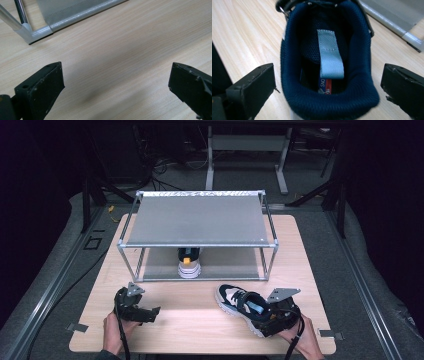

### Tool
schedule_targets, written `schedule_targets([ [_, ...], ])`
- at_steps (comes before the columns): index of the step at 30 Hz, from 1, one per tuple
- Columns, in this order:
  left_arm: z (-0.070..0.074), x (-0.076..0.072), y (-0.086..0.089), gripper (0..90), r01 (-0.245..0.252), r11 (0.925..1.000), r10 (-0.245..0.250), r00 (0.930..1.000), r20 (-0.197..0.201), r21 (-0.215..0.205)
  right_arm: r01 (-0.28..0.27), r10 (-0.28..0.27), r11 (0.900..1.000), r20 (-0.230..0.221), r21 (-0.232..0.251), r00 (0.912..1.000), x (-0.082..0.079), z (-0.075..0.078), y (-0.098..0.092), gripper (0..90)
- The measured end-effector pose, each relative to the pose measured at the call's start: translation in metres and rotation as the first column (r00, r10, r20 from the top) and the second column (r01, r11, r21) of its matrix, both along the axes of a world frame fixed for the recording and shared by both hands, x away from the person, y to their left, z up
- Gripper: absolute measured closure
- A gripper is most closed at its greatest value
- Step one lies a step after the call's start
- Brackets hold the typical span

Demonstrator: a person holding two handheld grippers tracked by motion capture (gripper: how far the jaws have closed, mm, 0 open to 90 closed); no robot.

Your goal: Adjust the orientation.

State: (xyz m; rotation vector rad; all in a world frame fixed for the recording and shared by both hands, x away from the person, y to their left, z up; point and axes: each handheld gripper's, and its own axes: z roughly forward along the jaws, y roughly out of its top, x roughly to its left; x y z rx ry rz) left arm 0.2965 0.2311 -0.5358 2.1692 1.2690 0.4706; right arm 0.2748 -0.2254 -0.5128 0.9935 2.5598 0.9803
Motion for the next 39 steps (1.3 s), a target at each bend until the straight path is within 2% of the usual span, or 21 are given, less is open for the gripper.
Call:
schedule_targets([
  [5, -0.002, -0.001, 0.002, 0.0, -0.008, 1.0, 0.008, 1.0, -0.003, -0.002, 0.004, -0.004, 1.0, 0.009, 0.013, 0.9999, 0.001, -0.006, 0.003, 2.5],
  [9, -0.002, -0.001, 0.004, 0.0, -0.012, 0.9999, 0.012, 0.9999, -0.005, 0.001, -0.003, 0.002, 1.0, 0.023, 0.025, 0.9997, 0.001, -0.01, 0.003, 15.5],
  [10, -0.002, -0.001, 0.005, 0.0, -0.012, 0.9999, 0.012, 0.9999, -0.005, 0.001, -0.009, 0.008, 1.0, 0.022, 0.019, 0.9997, 0.0, -0.01, 0.003, 17.3],
  [15, -0.001, -0.001, 0.004, 0.0, -0.01, 1.0, 0.01, 0.9999, -0.005, -0.002, 0.0, -0.004, 0.998, 0.061, 0.068, 0.9981, -0.004, -0.014, 0.0, 24.1],
  [19, 0.001, 0.0, 0.004, 0.0, -0.009, 1.0, 0.009, 1.0, 0.002, 0.001, -0.003, -0.004, 0.997, 0.087, 0.081, 0.9962, -0.007, -0.015, -0.002, 28.2],
  [22, 0.002, 0.0, 0.004, 0.0, -0.012, 0.9999, 0.012, 0.9999, 0.004, -0.001, -0.006, -0.003, 0.996, 0.1, 0.09, 0.995, -0.01, -0.016, -0.002, 29.8],
  [24, 0.002, -0.001, 0.004, 0.0, -0.014, 0.9999, 0.014, 0.9999, 0.006, 0.0, -0.002, -0.008, 0.996, 0.116, 0.085, 0.9932, -0.012, -0.015, -0.001, 30.3],
  [25, 0.002, -0.001, 0.005, 0.0, -0.015, 0.9999, 0.015, 0.9999, 0.007, 0.001, 0.0, -0.008, 0.997, 0.11, 0.074, 0.9939, -0.013, -0.012, -0.001, 30.4],
  [26, 0.002, -0.002, 0.005, 0.0, -0.015, 0.9999, 0.015, 0.9999, 0.007, -0.002, 0.003, -0.014, 0.996, 0.127, 0.09, 0.9918, -0.015, -0.012, 0.0, 30.5],
  [31, 0.004, -0.001, 0.007, 0.0, -0.02, 0.9998, 0.02, 0.9997, 0.01, -0.003, 0.013, -0.031, 0.992, 0.145, 0.128, 0.989, -0.02, -0.002, 0.0, 30.4],
  [35, 0.007, -0.002, 0.007, 0.0, -0.019, 0.9998, 0.019, 0.9996, 0.022, -0.008, 0.036, -0.054, 0.992, 0.155, 0.12, 0.9864, -0.022, 0.006, 0.002, 30.3],
  [36, 0.008, -0.002, 0.007, 0.0, -0.021, 0.9997, 0.021, 0.9995, 0.025, -0.009, 0.048, -0.063, 0.994, 0.149, 0.101, 0.9868, -0.023, 0.009, 0.001, 30.2],
  [39, 0.009, -0.001, 0.009, 0.0, -0.025, 0.9995, 0.026, 0.9992, 0.031, -0.018, 0.07, -0.088, 0.991, 0.16, 0.115, 0.9832, -0.024, 0.011, 0.001, 30.2],
])
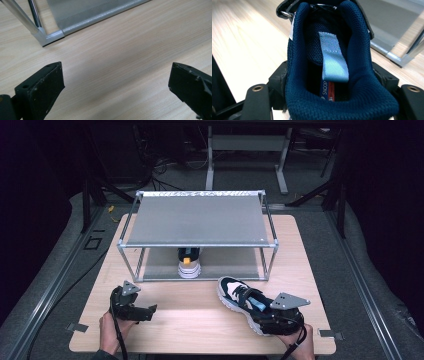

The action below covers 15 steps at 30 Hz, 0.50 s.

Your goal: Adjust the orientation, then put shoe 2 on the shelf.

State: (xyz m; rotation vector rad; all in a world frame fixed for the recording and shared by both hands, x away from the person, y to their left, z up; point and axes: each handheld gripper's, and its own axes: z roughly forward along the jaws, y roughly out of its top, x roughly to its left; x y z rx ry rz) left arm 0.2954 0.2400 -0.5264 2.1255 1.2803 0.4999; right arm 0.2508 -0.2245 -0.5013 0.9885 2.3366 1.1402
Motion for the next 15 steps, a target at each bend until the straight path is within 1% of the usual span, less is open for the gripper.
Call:
schedule_targets([
  [2, 0.001, 0.0, 0.0, 0.0, -0.002, 1.0, 0.002, 1.0, 0.004, -0.005, 0.01, -0.01, 1.0, -0.006, -0.009, 0.9999, -0.001, 0.003, -0.001, 30.3],
  [4, 0.001, 0.0, 0.001, 0.0, -0.002, 1.0, 0.002, 1.0, 0.005, -0.006, 0.027, -0.027, 1.0, 0.004, 0.001, 0.9996, -0.001, 0.005, 0.0, 30.3],
  [5, 0.001, 0.0, 0.001, 0.0, -0.001, 1.0, 0.001, 1.0, 0.005, -0.005, 0.038, -0.038, 0.999, 0.008, -0.01, 0.9993, -0.001, 0.007, 0.0, 30.3],
  [6, 0.001, -0.001, 0.002, 0.0, -0.002, 1.0, 0.002, 1.0, 0.007, -0.007, 0.041, -0.04, 0.999, 0.003, -0.012, 0.9992, -0.002, 0.009, -0.001, 30.3],
  [7, 0.001, -0.001, 0.002, 0.0, -0.005, 0.9999, 0.005, 1.0, 0.007, -0.01, 0.044, -0.044, 0.999, 0.006, 0.007, 0.999, -0.001, 0.009, 0.0, 30.3],
  [8, 0.001, -0.001, 0.003, 0.0, -0.006, 0.9999, 0.006, 0.9999, 0.009, -0.009, 0.052, -0.052, 0.999, 0.008, 0.002, 0.9986, -0.002, 0.01, 0.0, 30.3],
  [9, 0.001, -0.002, 0.003, 0.0, -0.004, 0.9999, 0.004, 0.9999, 0.01, -0.01, 0.056, -0.056, 0.998, 0.005, 0.008, 0.9984, -0.002, 0.011, 0.0, 30.3],
  [10, 0.001, -0.002, 0.004, 0.0, -0.009, 0.9998, 0.009, 0.9999, 0.012, -0.017, 0.064, -0.064, 0.998, 0.008, -0.001, 0.9979, -0.001, 0.012, 0.001, 30.3],
  [13, 0.001, -0.004, 0.005, 0.0, -0.009, 0.9998, 0.009, 0.9999, 0.011, -0.018, 0.083, -0.083, 0.997, 0.004, -0.005, 0.9965, 0.0, 0.014, 0.005, 30.3],
  [15, 0.001, -0.003, 0.006, 0.0, -0.006, 0.9999, 0.006, 1.0, 0.007, -0.016, 0.088, -0.088, 0.996, 0.005, 0.0, 0.9961, 0.002, 0.015, 0.007, 30.4],
])
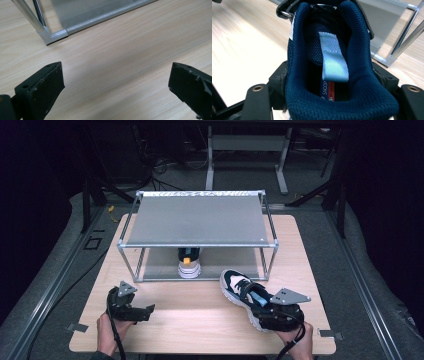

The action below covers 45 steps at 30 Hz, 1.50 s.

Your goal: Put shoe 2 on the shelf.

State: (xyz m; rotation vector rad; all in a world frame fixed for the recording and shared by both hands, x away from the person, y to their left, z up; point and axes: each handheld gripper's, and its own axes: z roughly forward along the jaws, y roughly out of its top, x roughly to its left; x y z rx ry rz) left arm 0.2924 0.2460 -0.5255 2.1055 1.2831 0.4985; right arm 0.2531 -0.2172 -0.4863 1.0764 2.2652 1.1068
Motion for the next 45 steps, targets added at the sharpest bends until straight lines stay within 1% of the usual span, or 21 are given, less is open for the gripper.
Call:
schedule_targets([
  [4, 0.001, -0.001, 0.001, 0.0, -0.002, 1.0, 0.002, 0.9999, 0.013, -0.007, 0.029, -0.029, 1.0, 0.002, -0.009, 0.9996, 0.005, 0.003, 0.005, 30.5],
  [5, 0.001, -0.001, 0.001, 0.0, -0.003, 0.9999, 0.004, 0.9999, 0.013, -0.014, 0.033, -0.033, 0.999, 0.003, -0.004, 0.9994, 0.006, 0.004, 0.006, 30.5],
  [8, -0.001, -0.002, 0.0, 0.0, 0.003, 0.9999, -0.003, 1.0, 0.009, -0.011, 0.037, -0.037, 0.999, 0.002, 0.007, 0.9993, 0.009, 0.007, 0.009, 30.5],
  [9, -0.001, -0.001, 0.0, 0.0, 0.005, 0.9999, -0.005, 0.9999, 0.01, -0.012, 0.036, -0.036, 0.999, 0.004, 0.005, 0.9994, 0.011, 0.008, 0.011, 30.6],
  [11, -0.002, -0.001, 0.001, 0.0, 0.003, 0.9998, -0.003, 0.9999, 0.01, -0.019, 0.059, -0.059, 0.998, 0.005, -0.028, 0.9982, 0.013, 0.009, 0.014, 30.6],
  [16, -0.005, 0.0, -0.002, 0.0, 0.017, 0.9992, -0.016, 0.9998, 0.009, -0.035, 0.076, -0.076, 0.997, -0.013, -0.023, 0.997, 0.019, 0.01, 0.016, 30.6],
  [17, -0.005, 0.001, -0.003, 0.0, 0.021, 0.9994, -0.021, 0.9997, 0.01, -0.028, 0.086, -0.086, 0.996, -0.01, -0.016, 0.9962, 0.02, 0.009, 0.018, 30.6],
  [19, -0.004, 0.002, -0.003, 0.0, 0.028, 0.9992, -0.028, 0.9995, 0.014, -0.029, 0.088, -0.088, 0.996, -0.011, -0.019, 0.9961, 0.023, 0.009, 0.02, 30.6],
  [25, 0.004, 0.006, 0.0, 0.0, 0.038, 0.9986, -0.037, 0.9987, 0.036, -0.036, 0.116, -0.117, 0.992, -0.004, -0.043, 0.9932, 0.028, 0.012, 0.029, 30.8],
  [26, 0.004, 0.006, 0.0, 0.0, 0.036, 0.9986, -0.035, 0.9988, 0.035, -0.039, 0.134, -0.135, 0.99, -0.004, -0.05, 0.9909, 0.028, 0.013, 0.031, 30.8],
  [28, 0.004, 0.005, 0.002, 0.0, 0.034, 0.9987, -0.033, 0.9988, 0.035, -0.038, 0.121, -0.121, 0.992, -0.009, -0.032, 0.9926, 0.031, 0.014, 0.034, 30.8],
  [31, 0.004, 0.005, 0.006, 0.0, 0.026, 0.9991, -0.025, 0.9991, 0.034, -0.033, 0.123, -0.124, 0.991, -0.005, -0.05, 0.9923, 0.037, 0.015, 0.042, 30.8],
  [33, 0.003, 0.005, 0.008, 0.0, 0.015, 0.9989, -0.014, 0.9992, 0.037, -0.044, 0.16, -0.16, 0.982, 0.007, -0.103, 0.9871, 0.039, 0.017, 0.049, 30.8],
  [35, 0.002, 0.004, 0.009, 0.0, 0.008, 0.9986, -0.006, 0.9994, 0.033, -0.052, 0.178, -0.178, 0.979, 0.011, -0.103, 0.984, 0.043, 0.017, 0.054, 30.8],
  [36, 0.001, 0.005, 0.009, 0.0, 0.011, 0.9989, -0.009, 0.9996, 0.028, -0.047, 0.182, -0.181, 0.979, 0.016, -0.096, 0.9833, 0.046, 0.016, 0.056, 30.8],
  [37, 0.0, 0.005, 0.009, 0.0, 0.013, 0.9989, -0.012, 0.9997, 0.024, -0.045, 0.188, -0.188, 0.976, 0.007, -0.11, 0.9822, 0.048, 0.016, 0.057, 30.8],
  [38, -0.001, 0.005, 0.009, 0.0, 0.015, 0.9989, -0.014, 0.9996, 0.023, -0.044, 0.197, -0.196, 0.975, 0.012, -0.102, 0.9804, 0.051, 0.014, 0.059, 30.8],
  [42, -0.001, 0.006, 0.011, 0.0, 0.01, 0.9989, -0.009, 0.9997, 0.023, -0.045, 0.203, -0.204, 0.977, -0.01, -0.065, 0.9789, 0.059, 0.01, 0.063, 30.7],
  [43, -0.001, 0.007, 0.011, 0.0, 0.012, 0.9989, -0.011, 0.9997, 0.022, -0.046, 0.207, -0.208, 0.976, -0.013, -0.063, 0.9781, 0.06, 0.01, 0.064, 30.7],
  [44, 0.0, 0.006, 0.012, 0.0, 0.011, 0.9989, -0.01, 0.9997, 0.024, -0.047, 0.219, -0.22, 0.973, -0.013, -0.071, 0.9754, 0.062, 0.009, 0.066, 30.7],
  [45, 0.001, 0.006, 0.012, 0.0, 0.012, 0.999, -0.011, 0.9996, 0.025, -0.044, 0.218, -0.22, 0.973, -0.015, -0.073, 0.9754, 0.064, 0.008, 0.068, 30.6],
])
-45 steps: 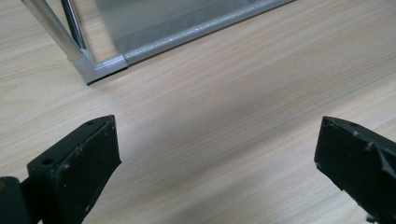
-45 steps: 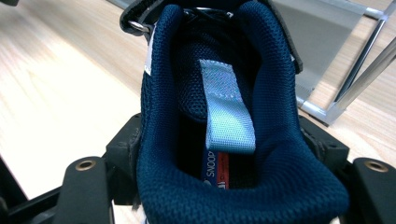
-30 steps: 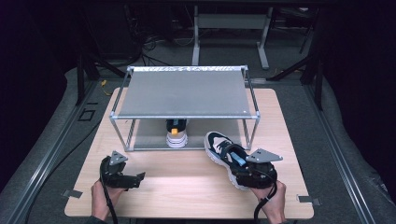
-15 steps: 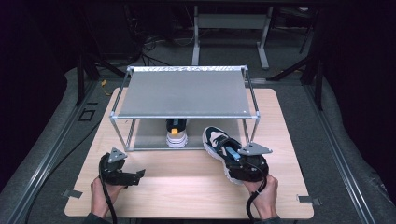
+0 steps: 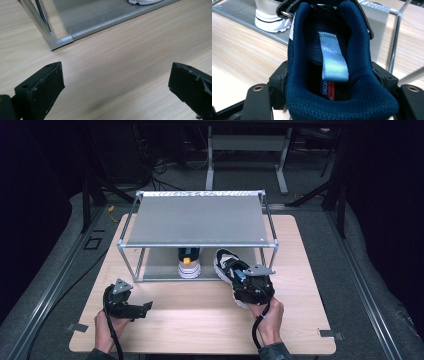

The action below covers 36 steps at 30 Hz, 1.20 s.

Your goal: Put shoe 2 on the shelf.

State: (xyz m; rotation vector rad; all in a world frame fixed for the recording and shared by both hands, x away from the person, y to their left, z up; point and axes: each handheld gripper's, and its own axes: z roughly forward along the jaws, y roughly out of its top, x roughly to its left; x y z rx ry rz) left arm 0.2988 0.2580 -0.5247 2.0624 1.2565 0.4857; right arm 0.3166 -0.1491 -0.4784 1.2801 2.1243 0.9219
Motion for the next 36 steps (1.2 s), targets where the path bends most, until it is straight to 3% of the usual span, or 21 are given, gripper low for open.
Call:
schedule_targets([
  [6, 0.0, 0.0, 0.002, 0.0, -0.01, 0.9999, 0.01, 0.9999, 0.003, 0.0, 0.016, -0.016, 1.0, -0.016, 0.008, 0.9998, 0.012, -0.006, 0.008, 30.6],
  [9, -0.002, 0.0, 0.0, 0.0, -0.016, 0.9999, 0.016, 0.9999, 0.0, -0.002, 0.07, -0.07, 0.998, -0.02, -0.005, 0.9974, 0.02, -0.012, 0.013, 30.5],
  [12, -0.003, 0.0, -0.002, 0.0, -0.006, 1.0, 0.006, 1.0, -0.001, -0.004, 0.057, -0.055, 0.997, -0.044, 0.048, 0.9975, 0.029, -0.018, 0.019, 30.5],
  [18, -0.005, 0.001, 0.001, 0.0, -0.013, 0.9999, 0.013, 0.9999, -0.007, -0.001, 0.097, -0.096, 0.995, -0.051, 0.017, 0.9941, 0.038, -0.02, 0.035, 30.2],
  [23, -0.006, 0.0, 0.003, 0.0, -0.017, 0.9998, 0.017, 0.9998, -0.004, -0.005, 0.136, -0.133, 0.99, -0.091, 0.029, 0.987, 0.049, -0.03, 0.04, 30.1],
  [27, -0.009, 0.0, 0.003, 0.0, -0.015, 0.9999, 0.015, 0.9998, -0.016, 0.001, 0.168, -0.163, 0.985, -0.089, 0.048, 0.9826, 0.055, -0.035, 0.048, 28.4],
  [29, -0.009, 0.0, 0.002, 0.0, -0.014, 0.9999, 0.013, 0.9998, -0.016, 0.0, 0.206, -0.204, 0.978, -0.081, 0.023, 0.9756, 0.057, -0.035, 0.053, 25.6],
  [31, -0.009, 0.0, 0.002, 0.0, -0.012, 0.9999, 0.012, 0.9998, -0.014, -0.004, 0.165, -0.159, 0.985, -0.085, 0.058, 0.9835, 0.06, -0.037, 0.054, 22.2],
  [33, -0.01, 0.0, 0.003, 0.0, -0.012, 0.9999, 0.012, 0.9998, -0.014, -0.003, 0.167, -0.162, 0.984, -0.083, 0.062, 0.9833, 0.059, -0.038, 0.053, 17.2],
  [36, -0.012, 0.0, 0.003, 0.0, -0.016, 0.9999, 0.016, 0.9996, -0.022, -0.004, 0.126, -0.119, 0.988, -0.08, 0.09, 0.9897, 0.055, -0.036, 0.047, 15.0],
])
